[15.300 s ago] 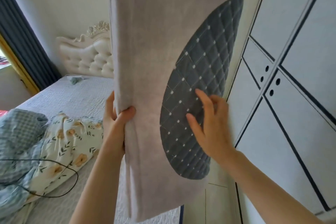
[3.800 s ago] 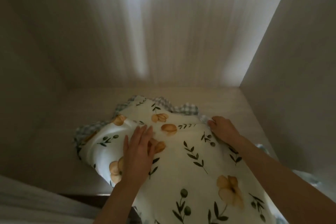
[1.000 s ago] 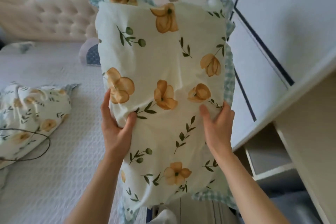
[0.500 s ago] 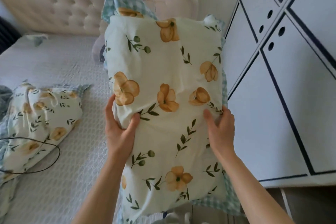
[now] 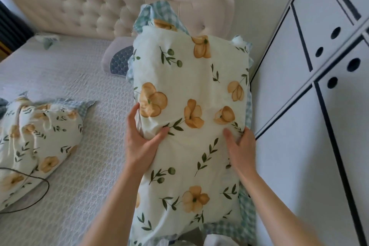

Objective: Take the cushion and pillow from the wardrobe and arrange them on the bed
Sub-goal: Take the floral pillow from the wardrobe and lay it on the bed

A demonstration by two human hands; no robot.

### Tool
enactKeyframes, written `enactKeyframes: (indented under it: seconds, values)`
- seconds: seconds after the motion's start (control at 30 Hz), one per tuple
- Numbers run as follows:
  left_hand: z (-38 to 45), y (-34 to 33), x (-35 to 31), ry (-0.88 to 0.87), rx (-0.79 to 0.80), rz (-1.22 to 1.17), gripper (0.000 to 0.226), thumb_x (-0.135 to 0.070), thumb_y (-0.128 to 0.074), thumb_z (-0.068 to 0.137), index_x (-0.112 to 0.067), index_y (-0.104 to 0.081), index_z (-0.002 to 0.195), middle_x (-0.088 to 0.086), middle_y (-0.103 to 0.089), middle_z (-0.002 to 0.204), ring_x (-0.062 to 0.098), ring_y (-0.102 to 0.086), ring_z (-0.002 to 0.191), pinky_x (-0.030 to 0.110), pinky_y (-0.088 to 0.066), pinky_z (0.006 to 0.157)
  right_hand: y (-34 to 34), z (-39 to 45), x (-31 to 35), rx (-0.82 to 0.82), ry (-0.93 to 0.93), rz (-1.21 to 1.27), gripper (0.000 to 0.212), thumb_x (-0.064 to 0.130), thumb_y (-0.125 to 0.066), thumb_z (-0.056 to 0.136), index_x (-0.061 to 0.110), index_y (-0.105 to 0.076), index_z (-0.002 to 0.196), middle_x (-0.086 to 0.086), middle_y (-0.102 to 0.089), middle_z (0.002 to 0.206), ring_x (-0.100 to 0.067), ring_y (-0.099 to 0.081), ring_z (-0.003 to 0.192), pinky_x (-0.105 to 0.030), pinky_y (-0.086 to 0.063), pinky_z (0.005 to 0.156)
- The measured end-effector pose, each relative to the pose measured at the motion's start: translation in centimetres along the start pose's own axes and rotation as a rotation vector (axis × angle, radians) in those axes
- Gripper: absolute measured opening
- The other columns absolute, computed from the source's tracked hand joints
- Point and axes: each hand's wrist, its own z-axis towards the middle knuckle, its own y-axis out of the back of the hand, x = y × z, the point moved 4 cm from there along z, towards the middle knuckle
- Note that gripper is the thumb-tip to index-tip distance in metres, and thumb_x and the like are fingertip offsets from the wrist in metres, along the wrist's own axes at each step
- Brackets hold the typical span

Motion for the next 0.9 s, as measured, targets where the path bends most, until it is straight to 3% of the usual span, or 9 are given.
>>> enactKeyframes:
  seconds: [0.17,0.23,0.3,0.43,0.5,0.57,0.67,0.83,0.9]
  values:
    - [5.8,-6.6,-1.6,0.015,-0.019,-0.046,0.084,-0.016,-0.09,0.067,-0.036,-0.042,0.133,-0.011,-0.068,0.116,0.006,-0.069,0.103,0.027,-0.061,0.08,1.0,9.5,0.3,0.086,-0.014,-0.018,0.062,0.053,-0.059,0.087,0.019,-0.043,0.136,-0.001,-0.053,0.129,-0.018,-0.051,0.114,-0.043,-0.045,0.098]
    - [8.2,-8.8,-2.1,-0.019,-0.031,-0.044,0.08,0.003,-0.084,0.072,-0.022,-0.04,0.135,-0.022,-0.071,0.107,-0.003,-0.069,0.096,0.012,-0.057,0.07,1.0,13.1,1.0,0.101,0.004,-0.022,0.059,0.051,-0.059,0.088,0.019,-0.044,0.135,0.0,-0.054,0.128,-0.016,-0.051,0.113,-0.038,-0.044,0.095]
    - [10.4,-10.6,-2.7,-0.024,-0.048,-0.02,0.079,0.006,-0.082,0.073,-0.022,-0.041,0.134,-0.027,-0.07,0.105,-0.007,-0.068,0.094,0.008,-0.054,0.067,0.6,16.1,1.6,0.106,0.011,-0.024,0.057,0.051,-0.058,0.088,0.02,-0.045,0.134,0.002,-0.054,0.127,-0.014,-0.05,0.111,-0.035,-0.042,0.092]
    - [15.4,-12.7,-3.6,-0.025,-0.116,0.06,0.081,-0.017,-0.091,0.064,-0.043,-0.046,0.127,-0.013,-0.062,0.118,-0.008,-0.064,0.099,0.009,-0.053,0.07,-1.0,21.8,2.7,0.149,0.0,0.039,0.055,0.047,-0.059,0.088,0.018,-0.045,0.131,0.001,-0.055,0.126,-0.018,-0.053,0.114,-0.044,-0.046,0.097]
    - [18.1,-13.5,-3.6,-0.016,-0.119,0.11,0.083,-0.032,-0.09,0.059,-0.049,-0.045,0.126,-0.011,-0.06,0.123,-0.001,-0.063,0.104,0.02,-0.055,0.078,-2.0,24.5,3.0,0.179,-0.022,0.067,0.048,0.045,-0.061,0.088,0.02,-0.047,0.127,0.003,-0.058,0.121,-0.017,-0.056,0.112,-0.045,-0.048,0.097]
    - [21.0,-14.4,-3.4,-0.006,-0.111,0.137,0.084,-0.038,-0.089,0.056,-0.05,-0.043,0.126,-0.009,-0.06,0.123,0.01,-0.063,0.108,0.034,-0.056,0.084,-3.2,27.2,3.2,0.201,-0.043,0.09,0.04,0.044,-0.061,0.088,0.027,-0.047,0.121,0.011,-0.059,0.117,-0.012,-0.057,0.109,-0.039,-0.049,0.093]
    - [25.7,-15.8,-2.9,0.001,-0.097,0.143,0.084,-0.039,-0.089,0.056,-0.047,-0.044,0.126,-0.008,-0.059,0.122,0.006,-0.062,0.107,0.038,-0.057,0.085,-5.2,31.1,3.8,0.203,-0.037,0.07,0.033,0.046,-0.059,0.089,0.035,-0.044,0.116,0.022,-0.056,0.111,-0.004,-0.056,0.105,-0.028,-0.047,0.084]
    - [33.8,-17.7,-2.8,-0.014,-0.097,0.222,0.082,-0.042,-0.088,0.053,-0.047,-0.043,0.122,-0.019,-0.059,0.112,0.012,-0.062,0.103,0.046,-0.056,0.083,-9.1,37.8,6.2,0.272,-0.039,-0.095,0.044,0.043,-0.052,0.093,0.017,-0.041,0.127,0.0,-0.054,0.127,-0.021,-0.052,0.119,-0.034,-0.043,0.093]
    - [36.7,-18.2,-2.6,-0.046,-0.087,0.257,0.082,-0.039,-0.089,0.051,-0.045,-0.044,0.12,-0.021,-0.059,0.111,0.01,-0.062,0.098,0.039,-0.055,0.076,-10.3,40.4,8.4,0.243,0.033,-0.173,0.057,0.036,-0.051,0.096,0.007,-0.034,0.142,-0.008,-0.047,0.139,-0.023,-0.045,0.128,-0.036,-0.04,0.103]
